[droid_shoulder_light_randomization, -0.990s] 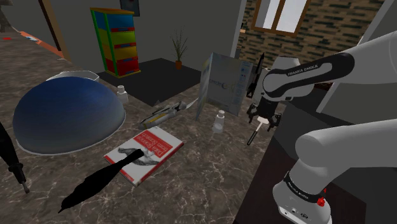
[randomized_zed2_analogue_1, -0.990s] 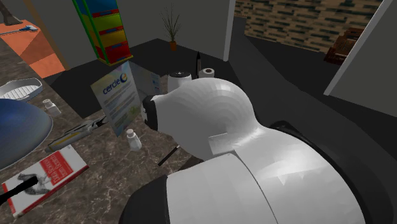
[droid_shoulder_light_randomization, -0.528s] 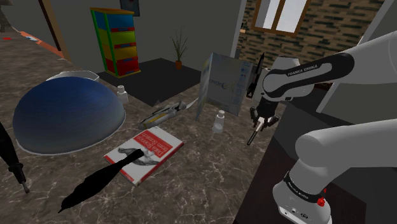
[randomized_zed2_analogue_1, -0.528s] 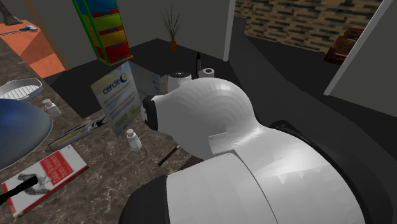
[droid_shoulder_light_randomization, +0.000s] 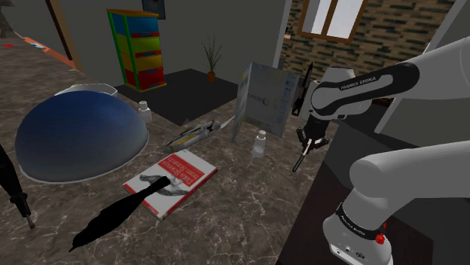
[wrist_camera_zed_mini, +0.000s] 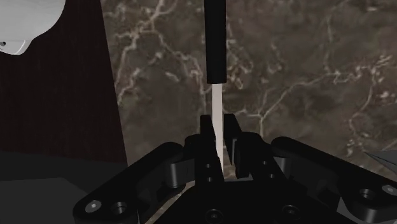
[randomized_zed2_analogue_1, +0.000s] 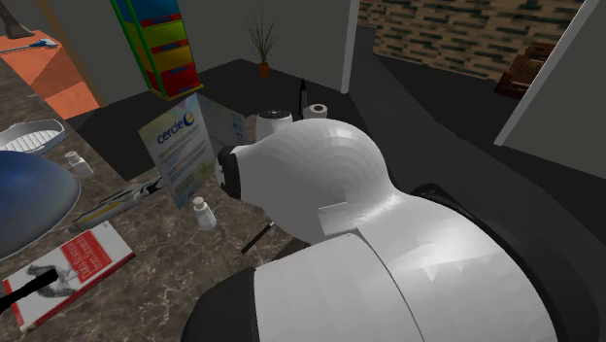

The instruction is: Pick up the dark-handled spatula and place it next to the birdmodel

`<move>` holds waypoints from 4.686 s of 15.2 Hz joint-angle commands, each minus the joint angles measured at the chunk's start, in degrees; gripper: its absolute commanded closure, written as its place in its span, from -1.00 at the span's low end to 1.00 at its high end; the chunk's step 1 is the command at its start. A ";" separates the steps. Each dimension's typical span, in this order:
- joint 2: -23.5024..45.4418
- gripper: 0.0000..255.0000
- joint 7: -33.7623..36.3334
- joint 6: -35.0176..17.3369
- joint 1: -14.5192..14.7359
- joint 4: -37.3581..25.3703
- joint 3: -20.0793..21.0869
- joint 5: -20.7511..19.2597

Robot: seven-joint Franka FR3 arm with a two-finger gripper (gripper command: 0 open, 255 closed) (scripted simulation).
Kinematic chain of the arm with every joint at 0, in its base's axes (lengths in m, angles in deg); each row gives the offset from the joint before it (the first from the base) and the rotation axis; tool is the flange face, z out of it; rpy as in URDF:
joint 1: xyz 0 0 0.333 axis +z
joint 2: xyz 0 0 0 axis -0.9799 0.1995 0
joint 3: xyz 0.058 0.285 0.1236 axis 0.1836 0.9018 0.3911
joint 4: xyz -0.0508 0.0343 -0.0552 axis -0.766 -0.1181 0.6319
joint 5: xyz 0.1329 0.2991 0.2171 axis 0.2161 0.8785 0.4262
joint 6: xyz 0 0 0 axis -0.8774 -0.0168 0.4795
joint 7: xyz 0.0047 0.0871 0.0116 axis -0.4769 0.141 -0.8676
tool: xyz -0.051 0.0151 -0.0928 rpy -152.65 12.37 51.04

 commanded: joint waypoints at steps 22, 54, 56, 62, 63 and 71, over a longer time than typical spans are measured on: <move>-8.21 1.00 1.18 21.30 -0.71 -13.12 -1.08 -1.73; -6.83 1.00 44.64 23.16 16.97 -27.47 42.45 30.13; -4.70 1.00 47.31 22.35 15.95 -30.42 45.79 30.85; 1.94 1.00 55.38 20.07 10.25 -40.45 57.20 31.39; 3.03 1.00 56.75 19.74 8.84 -42.31 59.41 31.24; 8.38 1.00 66.76 19.23 -9.34 -59.43 81.87 29.86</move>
